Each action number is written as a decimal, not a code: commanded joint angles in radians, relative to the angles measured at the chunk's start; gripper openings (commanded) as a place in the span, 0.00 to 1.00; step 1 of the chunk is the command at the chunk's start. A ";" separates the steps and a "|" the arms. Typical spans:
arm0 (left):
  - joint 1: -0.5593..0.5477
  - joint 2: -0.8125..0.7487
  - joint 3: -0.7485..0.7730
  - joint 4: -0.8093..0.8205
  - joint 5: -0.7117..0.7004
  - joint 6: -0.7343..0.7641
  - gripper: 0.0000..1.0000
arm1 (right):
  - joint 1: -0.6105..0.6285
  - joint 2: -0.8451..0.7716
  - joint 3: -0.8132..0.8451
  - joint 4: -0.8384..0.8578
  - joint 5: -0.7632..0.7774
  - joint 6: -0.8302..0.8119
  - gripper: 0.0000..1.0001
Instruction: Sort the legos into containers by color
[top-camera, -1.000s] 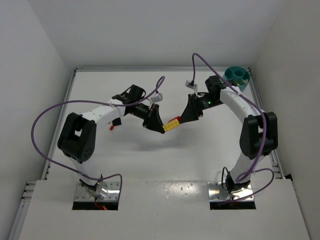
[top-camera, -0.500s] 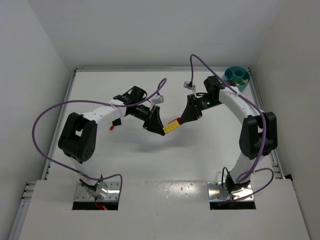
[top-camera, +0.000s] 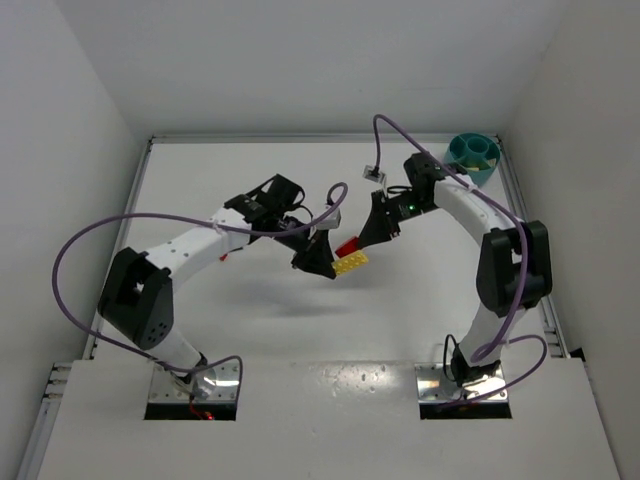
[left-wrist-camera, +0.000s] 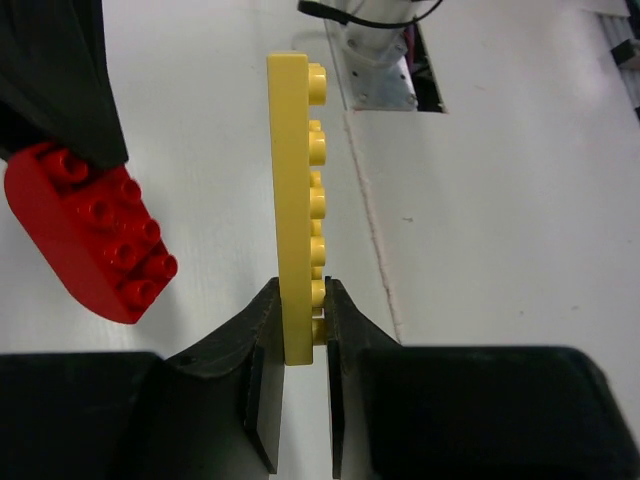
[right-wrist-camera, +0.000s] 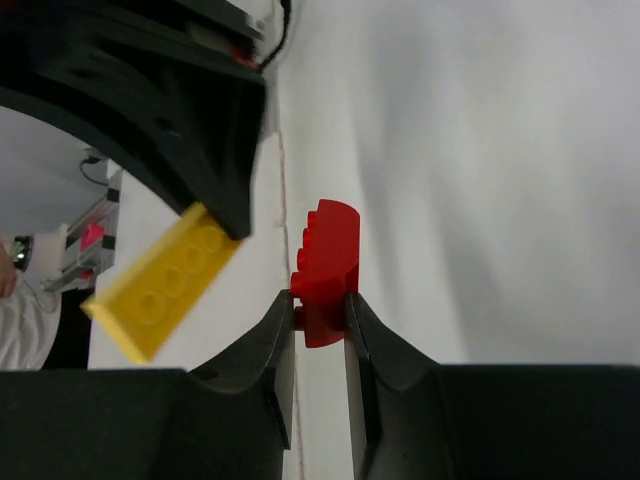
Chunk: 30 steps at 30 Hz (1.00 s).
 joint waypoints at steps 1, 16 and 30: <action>0.005 -0.069 0.008 0.055 -0.018 0.017 0.00 | -0.013 -0.028 -0.022 0.201 0.064 0.077 0.03; 0.068 -0.135 -0.112 0.270 -0.366 -0.167 0.00 | -0.102 0.197 0.455 0.545 1.099 0.447 0.00; 0.109 -0.124 -0.143 0.382 -0.587 -0.276 0.00 | -0.201 0.254 0.566 0.470 1.179 0.476 0.00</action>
